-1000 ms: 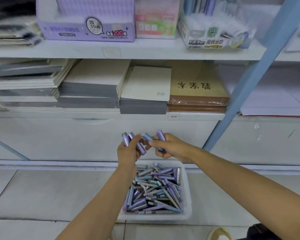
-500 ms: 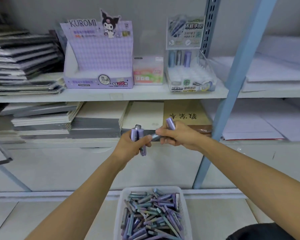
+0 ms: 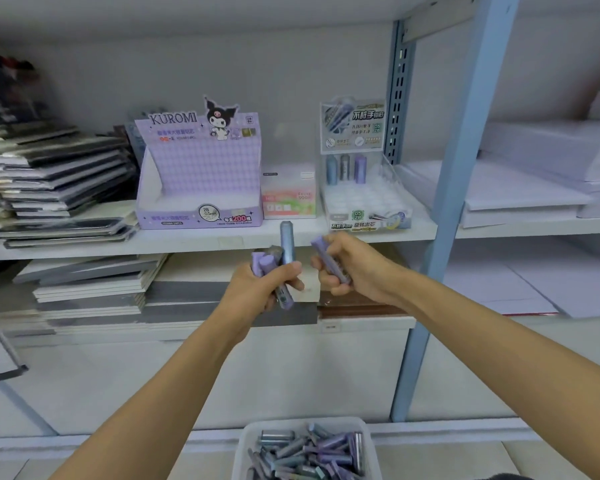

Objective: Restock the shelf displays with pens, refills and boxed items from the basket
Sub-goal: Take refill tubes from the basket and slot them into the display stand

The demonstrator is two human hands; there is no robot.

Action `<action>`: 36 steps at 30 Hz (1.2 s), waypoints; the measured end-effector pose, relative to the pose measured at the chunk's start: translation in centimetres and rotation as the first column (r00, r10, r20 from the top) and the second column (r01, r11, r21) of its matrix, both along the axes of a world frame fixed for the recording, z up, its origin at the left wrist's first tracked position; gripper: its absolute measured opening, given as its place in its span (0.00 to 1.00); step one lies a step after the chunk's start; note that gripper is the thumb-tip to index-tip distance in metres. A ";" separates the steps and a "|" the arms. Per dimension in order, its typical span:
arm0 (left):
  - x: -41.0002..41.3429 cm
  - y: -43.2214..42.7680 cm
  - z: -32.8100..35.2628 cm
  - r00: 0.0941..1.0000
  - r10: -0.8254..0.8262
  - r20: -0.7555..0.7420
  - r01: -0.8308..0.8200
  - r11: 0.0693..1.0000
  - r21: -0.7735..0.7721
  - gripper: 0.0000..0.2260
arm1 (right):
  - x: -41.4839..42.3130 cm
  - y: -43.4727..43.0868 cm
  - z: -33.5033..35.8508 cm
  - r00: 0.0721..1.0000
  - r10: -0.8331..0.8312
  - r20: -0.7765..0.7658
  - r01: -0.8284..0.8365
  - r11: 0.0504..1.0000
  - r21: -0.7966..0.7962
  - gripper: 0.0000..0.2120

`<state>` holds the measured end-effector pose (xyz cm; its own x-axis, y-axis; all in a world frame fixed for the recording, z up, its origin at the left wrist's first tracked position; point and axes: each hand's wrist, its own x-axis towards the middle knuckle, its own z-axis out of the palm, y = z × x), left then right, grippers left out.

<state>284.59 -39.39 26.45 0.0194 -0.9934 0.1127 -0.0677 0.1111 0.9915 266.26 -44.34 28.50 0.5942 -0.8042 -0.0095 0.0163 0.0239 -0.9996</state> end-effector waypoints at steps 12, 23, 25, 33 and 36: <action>-2.1 -1.3 4.9 0.983 0.173 0.068 -0.145 0.942 -0.303 0.06 | -2.5 1.1 4.0 0.996 -0.058 -0.062 0.040 0.967 -0.253 0.12; -2.7 -3.8 8.0 0.964 0.127 -0.235 -0.146 0.987 -0.066 0.10 | -3.4 -0.2 6.2 0.907 -0.163 0.389 0.325 0.857 -0.399 0.12; -2.7 -4.4 8.4 0.970 0.065 -0.235 -0.082 0.995 -0.061 0.09 | -3.6 -0.9 6.8 0.905 -0.203 0.373 0.369 0.811 -0.454 0.12; -1.5 -7.4 9.4 0.993 0.018 -0.114 -0.021 1.000 -0.017 0.06 | -5.4 -7.5 11.7 0.775 -0.535 0.335 0.618 0.533 -0.579 0.12; -1.2 -7.9 9.7 0.998 -0.004 -0.057 0.005 1.000 0.004 0.07 | -5.3 -10.4 11.4 0.760 -0.634 0.143 0.541 0.496 -0.679 0.11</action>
